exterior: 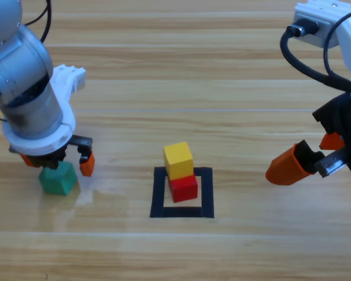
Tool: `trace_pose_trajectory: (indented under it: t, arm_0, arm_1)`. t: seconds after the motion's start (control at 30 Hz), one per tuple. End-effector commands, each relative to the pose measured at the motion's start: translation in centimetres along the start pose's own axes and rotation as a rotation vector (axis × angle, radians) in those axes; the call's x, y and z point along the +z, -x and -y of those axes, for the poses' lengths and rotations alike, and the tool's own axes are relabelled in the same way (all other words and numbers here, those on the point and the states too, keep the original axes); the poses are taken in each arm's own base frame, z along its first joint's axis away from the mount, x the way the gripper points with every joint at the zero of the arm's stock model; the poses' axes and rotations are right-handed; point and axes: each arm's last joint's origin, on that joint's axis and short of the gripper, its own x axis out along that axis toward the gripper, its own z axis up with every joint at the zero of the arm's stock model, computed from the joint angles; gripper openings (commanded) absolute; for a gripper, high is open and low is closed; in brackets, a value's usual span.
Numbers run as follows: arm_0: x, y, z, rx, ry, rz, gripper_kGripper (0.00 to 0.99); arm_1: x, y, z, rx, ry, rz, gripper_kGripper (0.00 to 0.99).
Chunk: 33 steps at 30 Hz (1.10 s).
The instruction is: Stack the blocks in the rectangular block: red at the bottom, yellow in the middle, green on top
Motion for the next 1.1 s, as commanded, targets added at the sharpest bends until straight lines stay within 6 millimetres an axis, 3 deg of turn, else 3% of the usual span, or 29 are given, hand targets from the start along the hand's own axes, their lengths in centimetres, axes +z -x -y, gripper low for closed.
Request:
trace_pose_trajectory:
  t: [0.03,0.37,0.7,0.97,1.1]
  arm_0:
    - [-0.3,-2.2,-0.5,0.012,0.009,-0.045,0.931]
    - [-1.0,-4.0,-0.6,0.015,0.004,-0.069,0.919]
    - [-1.5,-4.4,-0.8,0.021,0.007,-0.088,0.707]
    - [-1.8,-3.9,-1.2,0.049,0.018,-0.065,0.176]
    - [-1.8,-2.0,-1.4,0.022,0.036,-0.010,0.114]
  arm_1:
    - [-0.1,-0.7,0.8,0.005,-0.024,-0.003,0.990]
    - [-0.1,-0.7,0.8,0.005,-0.024,-0.002,0.990]
    - [-0.1,-0.4,0.8,0.008,-0.023,0.005,0.990]
    - [-0.1,-0.4,0.8,0.008,-0.016,0.007,0.990]
    - [-0.1,-0.3,0.8,0.011,-0.011,0.009,0.990]
